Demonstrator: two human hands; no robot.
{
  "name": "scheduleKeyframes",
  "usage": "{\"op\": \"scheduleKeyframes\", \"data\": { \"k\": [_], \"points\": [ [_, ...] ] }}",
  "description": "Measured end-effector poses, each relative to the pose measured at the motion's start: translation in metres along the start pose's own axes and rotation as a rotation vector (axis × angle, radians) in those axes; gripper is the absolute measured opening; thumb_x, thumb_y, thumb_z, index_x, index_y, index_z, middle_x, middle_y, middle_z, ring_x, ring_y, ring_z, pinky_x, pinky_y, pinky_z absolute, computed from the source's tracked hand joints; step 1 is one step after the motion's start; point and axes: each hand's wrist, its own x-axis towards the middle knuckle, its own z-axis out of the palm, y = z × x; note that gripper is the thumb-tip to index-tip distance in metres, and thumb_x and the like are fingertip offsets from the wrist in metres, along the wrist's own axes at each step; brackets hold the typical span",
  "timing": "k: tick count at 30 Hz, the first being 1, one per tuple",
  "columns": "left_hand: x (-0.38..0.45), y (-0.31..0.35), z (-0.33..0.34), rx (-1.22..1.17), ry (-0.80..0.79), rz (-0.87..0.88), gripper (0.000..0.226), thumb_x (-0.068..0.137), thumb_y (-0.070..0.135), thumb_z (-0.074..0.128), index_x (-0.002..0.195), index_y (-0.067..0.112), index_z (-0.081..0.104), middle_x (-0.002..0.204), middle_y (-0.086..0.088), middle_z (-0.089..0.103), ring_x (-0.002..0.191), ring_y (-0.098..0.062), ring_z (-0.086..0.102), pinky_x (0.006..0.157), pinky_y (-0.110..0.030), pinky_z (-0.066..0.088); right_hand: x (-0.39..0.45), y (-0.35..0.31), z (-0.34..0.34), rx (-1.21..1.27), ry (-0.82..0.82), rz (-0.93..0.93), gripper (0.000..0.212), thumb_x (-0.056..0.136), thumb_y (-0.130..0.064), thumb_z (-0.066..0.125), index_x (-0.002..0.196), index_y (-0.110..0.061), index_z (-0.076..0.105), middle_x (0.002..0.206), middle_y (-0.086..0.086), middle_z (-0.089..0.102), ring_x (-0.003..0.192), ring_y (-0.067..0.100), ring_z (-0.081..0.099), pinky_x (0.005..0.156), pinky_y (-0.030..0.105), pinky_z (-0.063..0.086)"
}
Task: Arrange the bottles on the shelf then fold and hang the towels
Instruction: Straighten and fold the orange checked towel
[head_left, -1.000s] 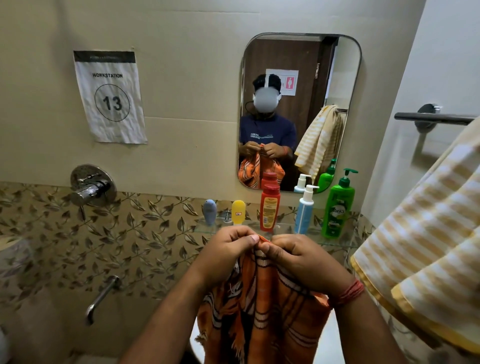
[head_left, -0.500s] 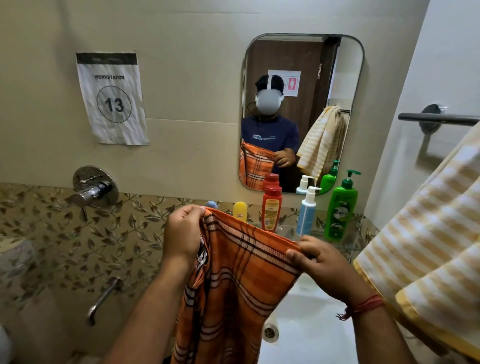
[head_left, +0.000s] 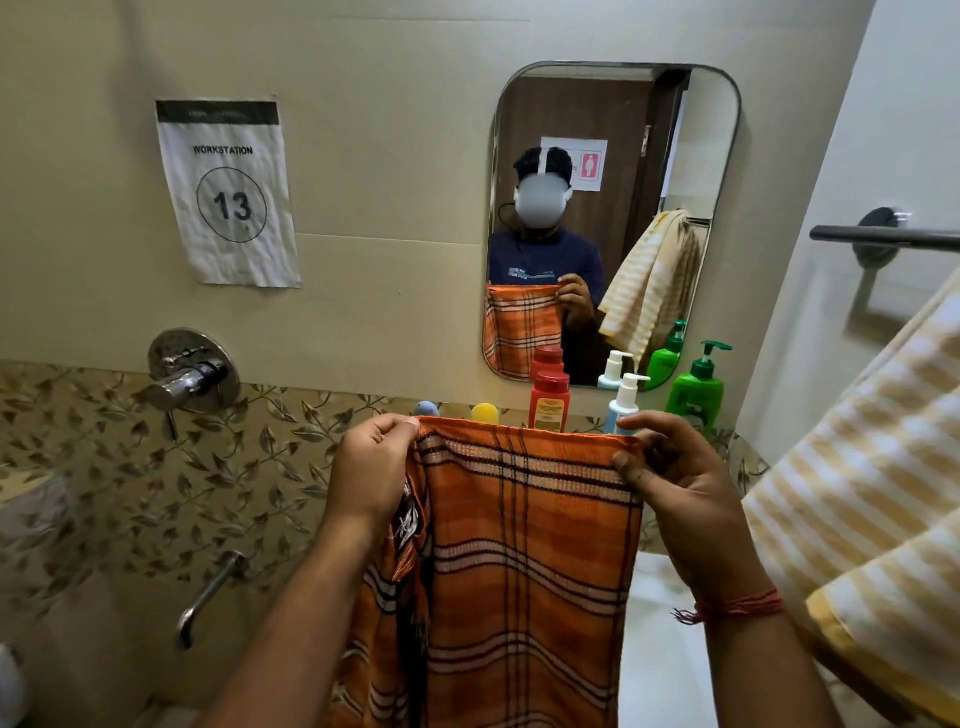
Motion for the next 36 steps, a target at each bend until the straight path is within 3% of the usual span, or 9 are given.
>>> {"op": "scheduleKeyframes", "data": {
  "k": [5, 10, 14, 18, 21, 27, 30, 33, 36],
  "points": [
    [0.004, -0.005, 0.000, 0.039, -0.028, 0.008, 0.020, 0.097, 0.020, 0.061, 0.085, 0.017, 0.076, 0.083, -0.002, 0.077, 0.086, -0.022, 0.072, 0.078, -0.036, 0.058, 0.001, -0.006, 0.003, -0.101, 0.065, 0.028, 0.017, 0.088, 0.005, 0.063, 0.091, -0.011, 0.067, 0.087, 0.003, 0.071, 0.084, 0.014, 0.070, 0.070, 0.023, 0.058],
    [0.009, -0.008, -0.002, 0.084, -0.053, 0.123, 0.009, 0.095, 0.021, 0.068, 0.093, 0.029, 0.070, 0.094, 0.009, 0.072, 0.082, -0.007, 0.066, 0.065, -0.023, 0.053, 0.002, -0.016, -0.002, -0.217, 0.215, 0.086, 0.016, 0.088, -0.003, 0.066, 0.082, -0.018, 0.062, 0.080, 0.016, 0.062, 0.075, 0.029, 0.062, 0.067, 0.046, 0.056],
    [0.012, -0.005, 0.003, 0.087, -0.056, 0.180, 0.012, 0.096, 0.034, 0.063, 0.101, 0.024, 0.068, 0.095, 0.009, 0.070, 0.085, -0.007, 0.065, 0.069, -0.024, 0.047, 0.005, -0.039, 0.002, -0.330, 0.101, 0.216, 0.020, 0.085, -0.003, 0.064, 0.083, -0.023, 0.065, 0.078, 0.026, 0.061, 0.062, 0.025, 0.058, 0.054, 0.037, 0.049],
    [0.004, 0.008, 0.018, -0.029, -0.075, 0.178, 0.015, 0.102, 0.020, 0.055, 0.098, 0.027, 0.067, 0.097, 0.007, 0.069, 0.084, 0.004, 0.066, 0.069, -0.014, 0.049, 0.000, -0.057, 0.039, 0.040, -0.117, 0.309, 0.012, 0.082, -0.005, 0.070, 0.088, -0.015, 0.073, 0.087, 0.015, 0.072, 0.081, 0.028, 0.071, 0.070, 0.036, 0.060],
    [-0.008, 0.024, 0.028, -0.167, -0.132, 0.132, 0.020, 0.095, 0.044, 0.054, 0.097, 0.029, 0.067, 0.088, 0.004, 0.068, 0.076, -0.012, 0.066, 0.063, -0.027, 0.053, -0.003, -0.055, 0.060, 0.230, -0.285, 0.380, 0.024, 0.081, 0.003, 0.067, 0.102, -0.008, 0.071, 0.097, 0.013, 0.075, 0.093, 0.026, 0.073, 0.083, 0.036, 0.059],
    [-0.030, 0.037, 0.029, -0.190, -0.301, 0.246, 0.044, 0.087, 0.064, 0.038, 0.105, 0.035, 0.066, 0.096, 0.004, 0.067, 0.093, -0.021, 0.069, 0.078, -0.043, 0.060, -0.009, -0.048, 0.084, -0.272, -0.133, 0.149, 0.014, 0.088, -0.010, 0.069, 0.087, -0.024, 0.072, 0.095, -0.003, 0.069, 0.090, 0.008, 0.067, 0.077, 0.023, 0.055],
    [-0.038, 0.039, 0.029, -0.237, -0.418, 0.295, 0.049, 0.084, 0.062, 0.039, 0.110, 0.029, 0.065, 0.087, 0.010, 0.066, 0.080, -0.012, 0.068, 0.069, -0.031, 0.060, -0.010, -0.043, 0.089, -0.226, -0.143, 0.172, 0.017, 0.087, -0.014, 0.070, 0.086, -0.030, 0.071, 0.106, -0.006, 0.062, 0.104, 0.012, 0.062, 0.089, 0.029, 0.054],
    [-0.040, 0.039, 0.025, -0.206, -0.485, 0.307, 0.050, 0.080, 0.062, 0.045, 0.111, 0.028, 0.064, 0.089, 0.010, 0.067, 0.082, -0.011, 0.068, 0.073, -0.027, 0.058, -0.012, -0.039, 0.086, -0.136, -0.182, 0.210, 0.014, 0.091, -0.010, 0.066, 0.083, -0.021, 0.069, 0.092, 0.001, 0.071, 0.093, 0.017, 0.068, 0.084, 0.037, 0.058],
    [-0.037, 0.034, 0.015, -0.005, -0.544, 0.279, 0.054, 0.074, 0.070, 0.052, 0.108, 0.030, 0.065, 0.096, 0.015, 0.070, 0.089, 0.000, 0.069, 0.072, -0.019, 0.054, -0.014, -0.038, 0.083, -0.220, -0.107, 0.163, 0.014, 0.089, -0.006, 0.066, 0.083, -0.018, 0.068, 0.086, 0.002, 0.070, 0.085, 0.011, 0.067, 0.080, 0.032, 0.058]
  ]
}}
